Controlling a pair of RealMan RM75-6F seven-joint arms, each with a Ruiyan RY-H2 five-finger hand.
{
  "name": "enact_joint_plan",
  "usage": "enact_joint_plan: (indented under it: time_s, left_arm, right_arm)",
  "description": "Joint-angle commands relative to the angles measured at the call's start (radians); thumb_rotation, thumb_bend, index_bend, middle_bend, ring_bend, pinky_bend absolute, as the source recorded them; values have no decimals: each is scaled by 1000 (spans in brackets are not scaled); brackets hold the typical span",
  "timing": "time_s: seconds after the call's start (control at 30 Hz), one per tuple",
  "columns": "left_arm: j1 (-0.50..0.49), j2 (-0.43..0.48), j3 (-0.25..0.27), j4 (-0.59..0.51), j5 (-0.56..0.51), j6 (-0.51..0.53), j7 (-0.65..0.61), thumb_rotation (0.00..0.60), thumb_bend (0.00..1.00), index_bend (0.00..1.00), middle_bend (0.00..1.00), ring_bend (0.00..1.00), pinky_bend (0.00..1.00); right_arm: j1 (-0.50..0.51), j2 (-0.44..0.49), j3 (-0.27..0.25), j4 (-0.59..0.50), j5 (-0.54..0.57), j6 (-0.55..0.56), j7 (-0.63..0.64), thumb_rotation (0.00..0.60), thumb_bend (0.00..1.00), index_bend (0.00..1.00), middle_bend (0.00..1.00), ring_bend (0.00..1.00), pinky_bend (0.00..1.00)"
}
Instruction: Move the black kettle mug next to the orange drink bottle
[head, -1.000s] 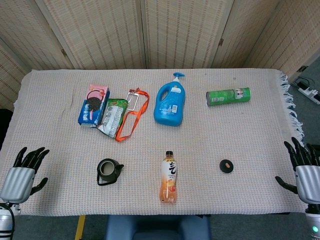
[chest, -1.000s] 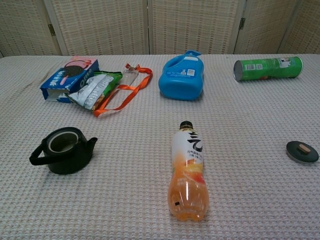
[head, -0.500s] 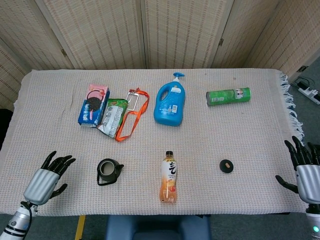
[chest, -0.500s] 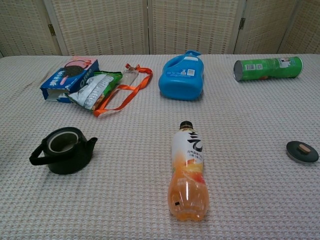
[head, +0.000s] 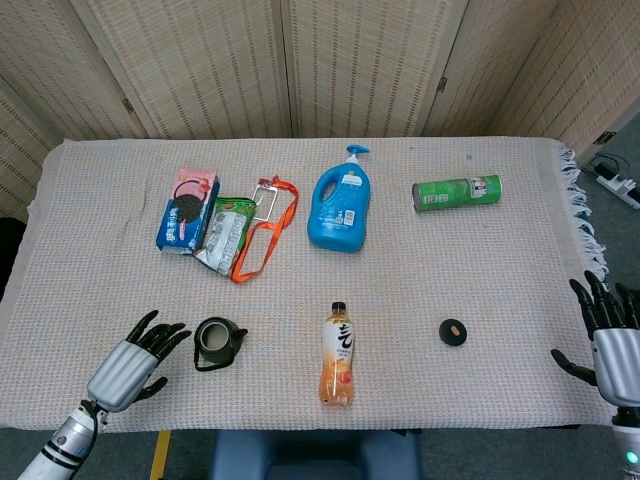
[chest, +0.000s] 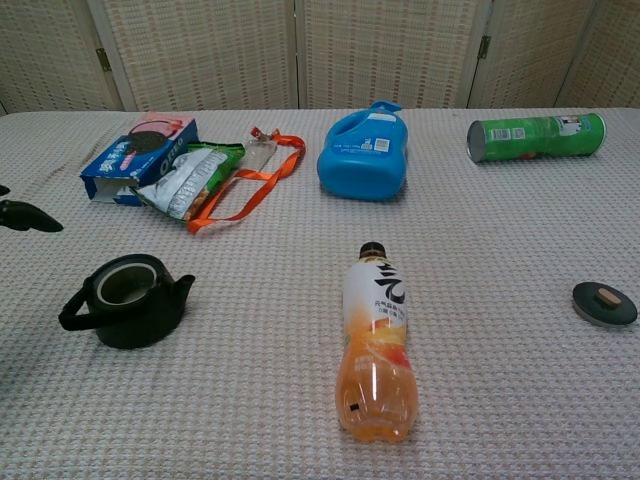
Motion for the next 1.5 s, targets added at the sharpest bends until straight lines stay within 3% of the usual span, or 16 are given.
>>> enact_joint_plan:
  time_s: [0.03, 0.9, 1.17, 1.5]
  left_arm:
    - [-18, -23, -5, 9, -3, -22, 2, 600, 209, 127, 117, 158, 34]
    - [-115, -187, -49, 29, -71, -109, 25, 600, 210, 144, 140, 189, 42]
    - [-116, -209, -65, 43, -120, -105, 55, 600, 217, 189, 163, 209, 45]
    - [-107, -198, -94, 70, -172, -67, -13, 600, 247, 289, 199, 244, 58]
  right_arm:
    - [0, 1, 1, -1, 0, 0, 0, 600, 160, 46, 39, 151, 0]
    - [-7, -3, 9, 16, 27, -1, 18, 600, 160, 46, 41, 155, 0]
    - [-11, -3, 10, 25, 29, 2, 30, 600, 160, 46, 40, 154, 0]
    - [-9, -8, 11, 30, 28, 0, 33, 600, 160, 47, 40, 154, 0]
